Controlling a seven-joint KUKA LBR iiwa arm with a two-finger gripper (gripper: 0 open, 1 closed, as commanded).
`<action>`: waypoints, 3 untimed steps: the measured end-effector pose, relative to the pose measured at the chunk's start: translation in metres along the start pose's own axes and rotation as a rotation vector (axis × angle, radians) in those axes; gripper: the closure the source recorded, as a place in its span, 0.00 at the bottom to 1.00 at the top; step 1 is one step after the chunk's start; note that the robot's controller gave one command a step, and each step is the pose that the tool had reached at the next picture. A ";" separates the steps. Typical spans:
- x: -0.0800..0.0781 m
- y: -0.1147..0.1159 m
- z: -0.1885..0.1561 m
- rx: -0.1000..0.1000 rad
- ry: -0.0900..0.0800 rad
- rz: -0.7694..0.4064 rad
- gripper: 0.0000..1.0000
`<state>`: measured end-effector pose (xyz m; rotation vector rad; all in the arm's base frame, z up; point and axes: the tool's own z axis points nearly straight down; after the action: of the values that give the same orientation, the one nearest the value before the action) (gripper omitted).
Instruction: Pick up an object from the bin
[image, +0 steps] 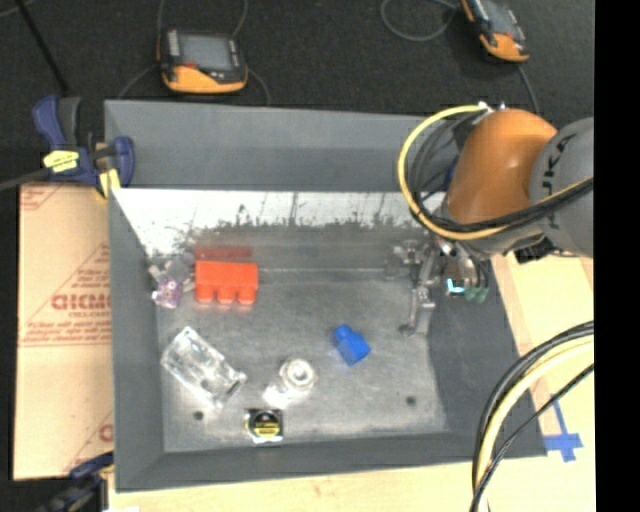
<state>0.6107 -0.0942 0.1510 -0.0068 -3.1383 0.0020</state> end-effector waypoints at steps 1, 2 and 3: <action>0.047 0.029 0.082 -0.001 -0.003 -0.354 0.00; 0.018 0.090 0.078 0.000 -0.011 -0.491 0.00; 0.018 0.089 0.078 0.000 -0.009 -0.489 1.00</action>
Offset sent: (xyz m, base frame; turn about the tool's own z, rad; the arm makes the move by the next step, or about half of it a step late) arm -0.0473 0.0293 -0.0810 -0.3550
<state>0.5925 -0.0057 0.0731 0.7549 -3.0554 0.0009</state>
